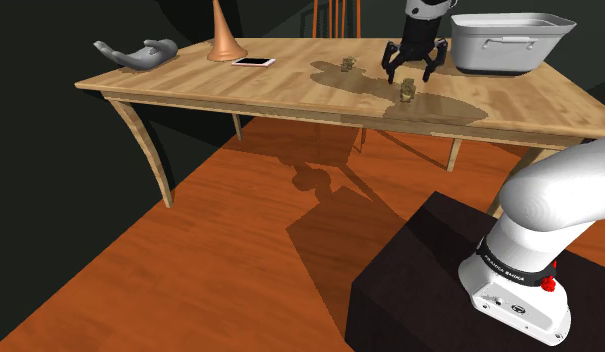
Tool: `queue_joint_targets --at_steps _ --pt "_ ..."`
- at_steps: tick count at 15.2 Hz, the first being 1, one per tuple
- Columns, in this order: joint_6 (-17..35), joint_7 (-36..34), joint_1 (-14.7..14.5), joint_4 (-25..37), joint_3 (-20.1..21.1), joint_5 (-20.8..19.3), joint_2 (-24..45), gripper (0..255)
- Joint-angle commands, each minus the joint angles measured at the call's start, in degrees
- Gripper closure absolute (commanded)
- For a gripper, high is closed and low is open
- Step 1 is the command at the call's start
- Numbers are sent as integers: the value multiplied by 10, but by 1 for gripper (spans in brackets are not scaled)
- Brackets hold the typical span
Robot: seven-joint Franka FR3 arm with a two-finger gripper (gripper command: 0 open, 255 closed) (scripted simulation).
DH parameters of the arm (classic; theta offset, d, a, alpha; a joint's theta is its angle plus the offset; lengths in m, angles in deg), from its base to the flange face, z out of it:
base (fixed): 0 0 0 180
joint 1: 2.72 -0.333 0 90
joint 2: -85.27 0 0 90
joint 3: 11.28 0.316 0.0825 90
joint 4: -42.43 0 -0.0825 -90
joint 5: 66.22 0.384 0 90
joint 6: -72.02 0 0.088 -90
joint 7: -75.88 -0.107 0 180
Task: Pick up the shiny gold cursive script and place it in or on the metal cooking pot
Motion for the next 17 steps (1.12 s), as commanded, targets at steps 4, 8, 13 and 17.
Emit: queue_joint_targets --at_steps 4,8,13,17 --pt "3 -1 0 -4 0 0 0 0" --pt "3 -1 0 -4 0 0 0 255" --pt "3 -1 0 -4 0 0 0 255" --pt "-4 0 0 4 0 0 0 255"
